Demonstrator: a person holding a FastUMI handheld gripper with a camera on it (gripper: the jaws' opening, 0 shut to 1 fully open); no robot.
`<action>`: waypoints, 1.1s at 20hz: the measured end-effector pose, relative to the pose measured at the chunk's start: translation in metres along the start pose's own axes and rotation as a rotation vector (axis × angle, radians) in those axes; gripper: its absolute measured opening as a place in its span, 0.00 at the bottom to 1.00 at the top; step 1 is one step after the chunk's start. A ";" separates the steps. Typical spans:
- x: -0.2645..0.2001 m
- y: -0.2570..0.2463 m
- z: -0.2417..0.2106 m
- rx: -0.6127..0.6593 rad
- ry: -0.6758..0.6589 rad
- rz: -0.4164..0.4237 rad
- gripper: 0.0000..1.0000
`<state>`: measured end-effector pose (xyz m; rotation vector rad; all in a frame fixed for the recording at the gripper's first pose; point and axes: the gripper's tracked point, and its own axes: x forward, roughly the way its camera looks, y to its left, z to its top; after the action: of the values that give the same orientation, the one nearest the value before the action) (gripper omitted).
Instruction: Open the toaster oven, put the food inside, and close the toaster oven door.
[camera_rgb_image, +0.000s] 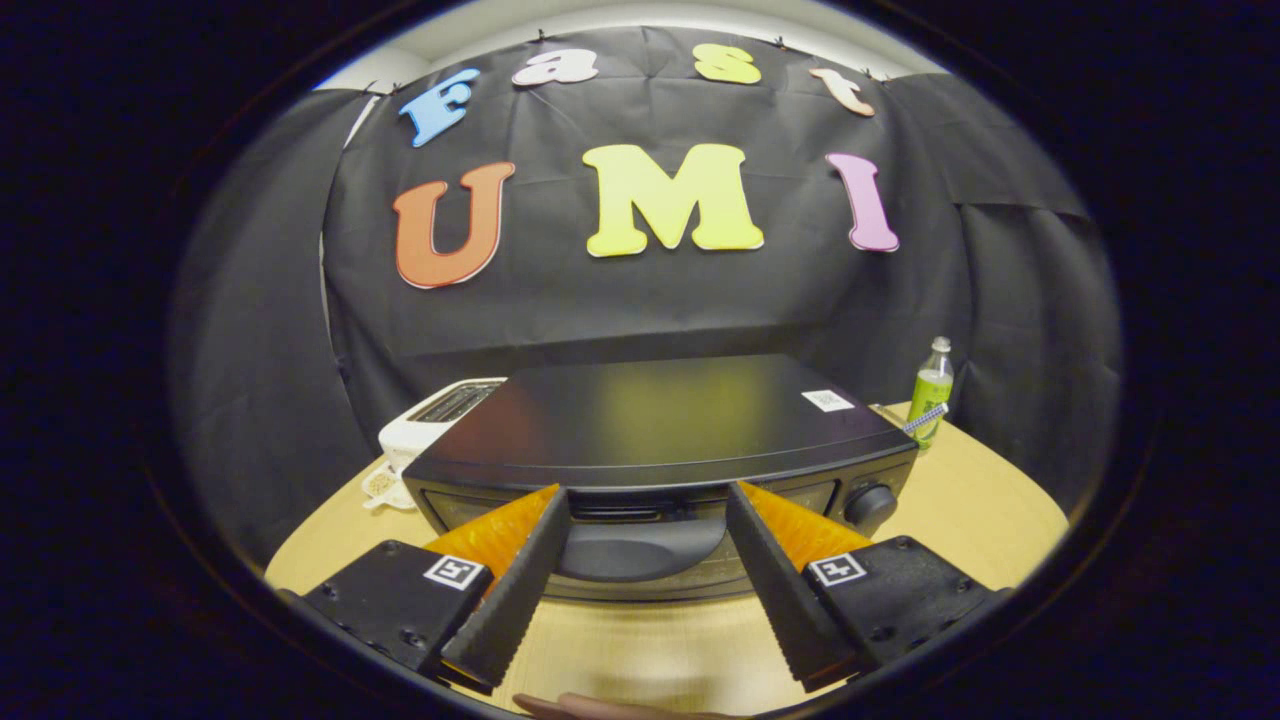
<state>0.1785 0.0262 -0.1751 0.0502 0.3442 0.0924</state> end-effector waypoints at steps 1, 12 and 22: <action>0.000 0.000 -0.001 -0.001 0.001 0.000 1.00; -0.026 0.000 -0.014 -0.056 0.008 0.008 1.00; -0.075 -0.005 -0.075 -0.093 0.126 0.010 1.00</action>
<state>0.0831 0.0166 -0.2209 -0.0457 0.4647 0.1216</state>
